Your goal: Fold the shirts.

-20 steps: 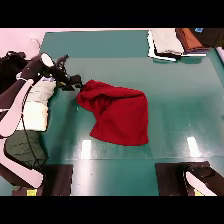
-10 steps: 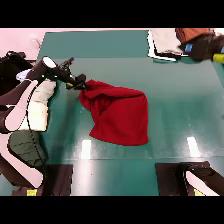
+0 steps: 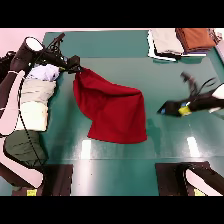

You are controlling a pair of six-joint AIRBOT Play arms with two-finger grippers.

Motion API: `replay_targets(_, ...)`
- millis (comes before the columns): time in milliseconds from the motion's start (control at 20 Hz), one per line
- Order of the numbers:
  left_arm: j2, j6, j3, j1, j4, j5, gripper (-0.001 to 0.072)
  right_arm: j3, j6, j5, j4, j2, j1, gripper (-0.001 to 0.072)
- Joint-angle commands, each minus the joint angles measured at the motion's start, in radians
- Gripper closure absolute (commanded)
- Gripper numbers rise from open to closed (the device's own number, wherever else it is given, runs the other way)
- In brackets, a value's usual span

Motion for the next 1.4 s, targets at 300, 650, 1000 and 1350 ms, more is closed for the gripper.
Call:
replay_targets(300, 0.020, -0.009, 0.014, 0.001, 0.037, 0.000, 0.0683, -0.116, -0.092, -0.305, 0.171, -0.264, 0.258, 0.0422)
replay_targets(650, 0.284, -0.008, 0.078, 0.039, 0.152, 0.042, 0.0683, 0.187, -0.094, -0.245, -0.060, 0.005, 0.167, 0.0696)
replay_targets(1000, 0.751, 0.027, 0.190, 0.080, 0.156, 0.058, 0.0682, 0.724, -0.094, -0.074, -0.095, 0.288, -0.087, 0.0697)
replay_targets(1350, 0.937, 0.026, 0.184, 0.080, 0.158, -0.027, 0.0682, 0.973, -0.063, 0.095, -0.093, 0.254, -0.254, 0.0697)
